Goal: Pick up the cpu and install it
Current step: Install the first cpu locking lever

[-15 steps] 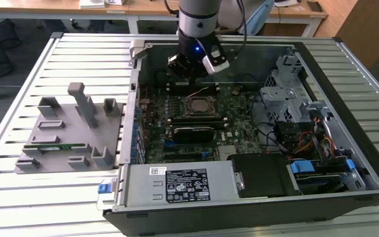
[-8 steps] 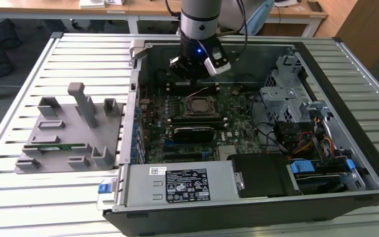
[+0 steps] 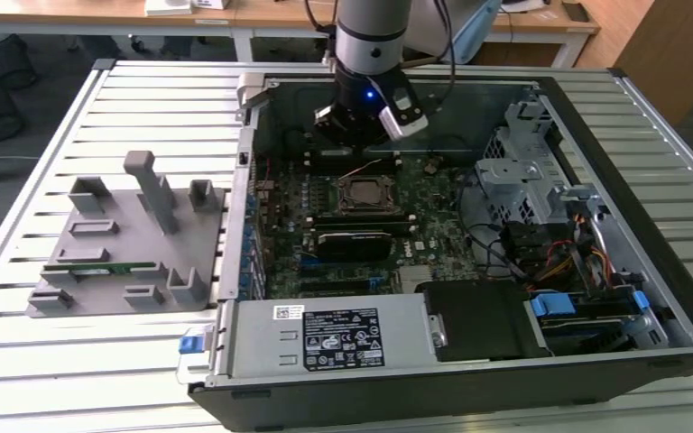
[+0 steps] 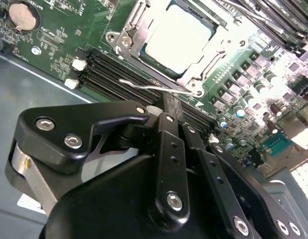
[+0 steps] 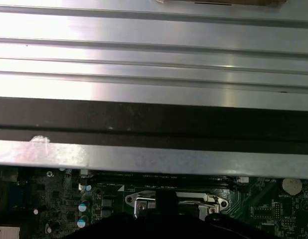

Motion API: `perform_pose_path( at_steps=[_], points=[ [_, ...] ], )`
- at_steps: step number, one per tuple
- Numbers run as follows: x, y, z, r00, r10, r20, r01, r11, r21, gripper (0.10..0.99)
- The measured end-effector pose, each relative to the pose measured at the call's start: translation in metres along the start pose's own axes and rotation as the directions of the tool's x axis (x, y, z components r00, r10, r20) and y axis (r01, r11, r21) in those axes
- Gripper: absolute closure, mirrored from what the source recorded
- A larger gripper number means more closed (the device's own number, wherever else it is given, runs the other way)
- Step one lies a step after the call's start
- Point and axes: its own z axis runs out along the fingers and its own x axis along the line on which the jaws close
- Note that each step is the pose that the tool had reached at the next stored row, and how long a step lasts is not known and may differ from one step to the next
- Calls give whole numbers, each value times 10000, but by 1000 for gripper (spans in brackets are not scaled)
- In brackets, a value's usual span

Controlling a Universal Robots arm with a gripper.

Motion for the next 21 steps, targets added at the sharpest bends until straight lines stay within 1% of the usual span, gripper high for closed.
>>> perform_pose_path(
  at_steps=[7,15,21],
  points=[
    [-45,-3,20,10000,-50,-5,50,10000,1,980],
    [-120,11,33,10000,-58,-4,58,10000,-3,980],
    [-130,12,39,9995,-328,-30,328,9995,0,980]
  ],
)
